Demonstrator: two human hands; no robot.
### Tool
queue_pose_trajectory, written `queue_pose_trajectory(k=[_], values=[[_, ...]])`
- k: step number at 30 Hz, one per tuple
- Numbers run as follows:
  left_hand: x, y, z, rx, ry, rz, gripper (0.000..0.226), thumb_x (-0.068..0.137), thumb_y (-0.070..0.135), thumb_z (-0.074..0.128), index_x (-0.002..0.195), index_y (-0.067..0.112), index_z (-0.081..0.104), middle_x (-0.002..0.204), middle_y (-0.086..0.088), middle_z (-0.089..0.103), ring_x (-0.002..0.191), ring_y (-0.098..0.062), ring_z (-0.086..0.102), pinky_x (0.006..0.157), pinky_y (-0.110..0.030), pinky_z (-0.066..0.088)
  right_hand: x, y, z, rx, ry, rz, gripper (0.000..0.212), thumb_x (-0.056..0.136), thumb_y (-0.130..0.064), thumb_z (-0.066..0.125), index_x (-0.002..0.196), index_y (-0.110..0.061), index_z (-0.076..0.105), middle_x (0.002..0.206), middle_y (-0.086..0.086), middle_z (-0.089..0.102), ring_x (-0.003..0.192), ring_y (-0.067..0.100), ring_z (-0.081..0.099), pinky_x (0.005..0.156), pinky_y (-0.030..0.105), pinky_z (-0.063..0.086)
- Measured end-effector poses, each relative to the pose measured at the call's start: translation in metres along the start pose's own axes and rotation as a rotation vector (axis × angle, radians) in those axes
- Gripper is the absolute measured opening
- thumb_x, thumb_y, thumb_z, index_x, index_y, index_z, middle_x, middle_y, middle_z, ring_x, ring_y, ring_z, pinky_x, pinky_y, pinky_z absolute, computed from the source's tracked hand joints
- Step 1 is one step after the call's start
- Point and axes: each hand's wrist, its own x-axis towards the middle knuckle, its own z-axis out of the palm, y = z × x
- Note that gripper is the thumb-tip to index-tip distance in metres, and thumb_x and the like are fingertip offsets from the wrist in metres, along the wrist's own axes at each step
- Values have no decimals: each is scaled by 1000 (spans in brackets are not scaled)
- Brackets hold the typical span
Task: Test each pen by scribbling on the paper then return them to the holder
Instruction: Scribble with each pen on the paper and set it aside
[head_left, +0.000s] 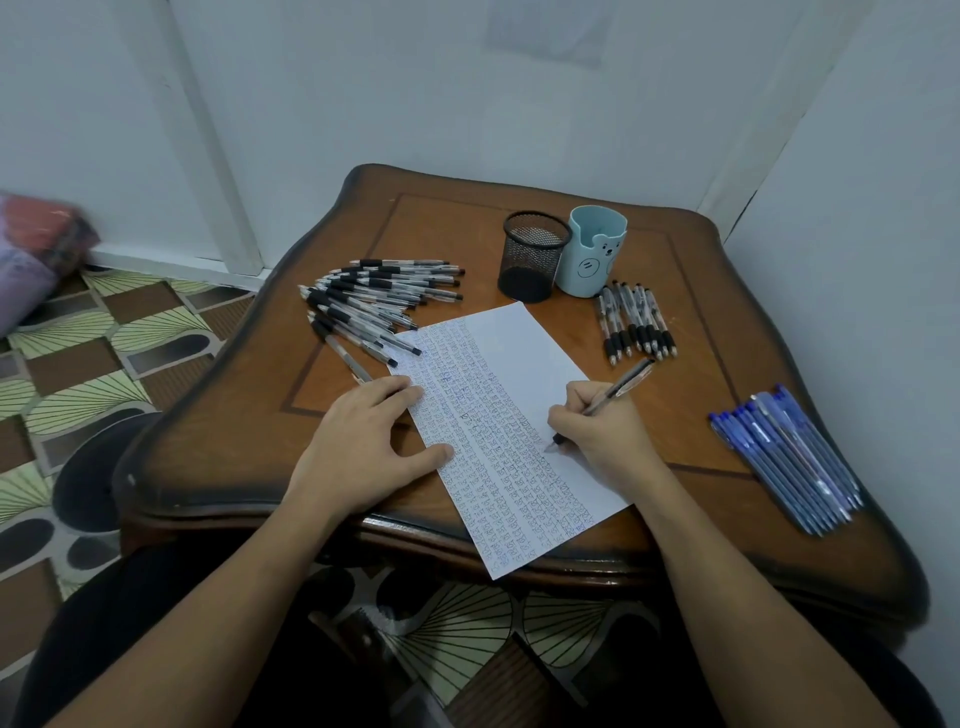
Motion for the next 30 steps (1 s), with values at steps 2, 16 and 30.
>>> queue_pose_trajectory(k=[2,16,30], values=[[0,0,0,-12,16,4,95,68,85,37,140,24,50,146,8,42,135,-10,34,113,-32,22,0,-1,-1,44,5,5,48,85,14,59,55,-12,33,52,1,30,46,10,43,45,20,44],[0,1,-1,-3,8,6,95,67,85,36,140,25,49,147,9,41,135,-10,33,113,-33,21,1,1,-2,79,22,-9,52,86,10,63,51,-18,38,53,-1,32,50,9,43,54,28,49],[0,0,1,1,10,12,95,68,85,36,140,25,49,147,8,42,135,-10,34,113,-34,22,2,4,-1,44,15,-23,52,85,9,62,51,-19,34,54,0,27,50,11,36,53,28,46]])
